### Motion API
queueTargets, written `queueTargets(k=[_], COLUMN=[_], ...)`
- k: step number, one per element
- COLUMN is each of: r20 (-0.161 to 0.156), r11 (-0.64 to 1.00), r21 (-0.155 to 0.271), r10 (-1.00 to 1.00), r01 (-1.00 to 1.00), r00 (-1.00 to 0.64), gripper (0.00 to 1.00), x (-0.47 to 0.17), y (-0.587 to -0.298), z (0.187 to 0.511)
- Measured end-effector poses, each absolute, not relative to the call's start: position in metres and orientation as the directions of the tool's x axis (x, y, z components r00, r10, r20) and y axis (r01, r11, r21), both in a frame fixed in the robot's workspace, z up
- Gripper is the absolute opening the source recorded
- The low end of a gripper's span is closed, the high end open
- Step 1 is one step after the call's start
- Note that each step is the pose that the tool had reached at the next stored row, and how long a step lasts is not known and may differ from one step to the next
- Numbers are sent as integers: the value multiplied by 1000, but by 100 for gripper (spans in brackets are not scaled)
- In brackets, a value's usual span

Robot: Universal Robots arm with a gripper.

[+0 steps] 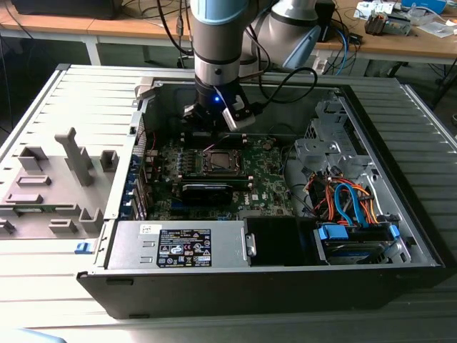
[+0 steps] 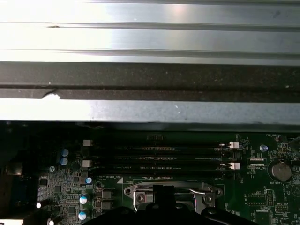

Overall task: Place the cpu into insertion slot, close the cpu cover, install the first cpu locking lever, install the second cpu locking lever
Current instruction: 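Install the first cpu locking lever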

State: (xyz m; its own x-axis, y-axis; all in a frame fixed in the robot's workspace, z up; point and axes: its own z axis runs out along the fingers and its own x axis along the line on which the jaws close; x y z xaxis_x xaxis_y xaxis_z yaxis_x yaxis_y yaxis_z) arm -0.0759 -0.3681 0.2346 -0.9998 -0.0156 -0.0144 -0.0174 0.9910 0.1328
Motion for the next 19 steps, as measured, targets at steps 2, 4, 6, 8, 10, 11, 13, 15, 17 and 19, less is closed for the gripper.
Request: queueTargets(k=[2, 4, 6, 8, 10, 11, 13, 15, 17, 19], r20=[-14, -15, -14, -14, -15, -14, -15, -15, -14, -14], r11=[991, 991, 991, 991, 991, 991, 991, 991, 991, 991], r21=[133, 133, 133, 133, 132, 132, 132, 132, 132, 131], r10=[-16, -16, -16, -16, -16, -16, -16, -16, -15, -16], r01=[-17, -17, -17, -17, -17, -17, -17, -17, -17, -17], r00=[-1000, -1000, -1000, -1000, -1000, -1000, -1000, -1000, -1000, -1000], gripper=[11, 11, 11, 11, 11, 11, 11, 11, 11, 11], x=[-75, -74, -74, -73, -73, -73, -72, -72, -71, -71], y=[-368, -368, -368, -368, -368, -368, -368, -368, -368, -367], z=[235, 234, 234, 234, 234, 234, 234, 234, 234, 233])
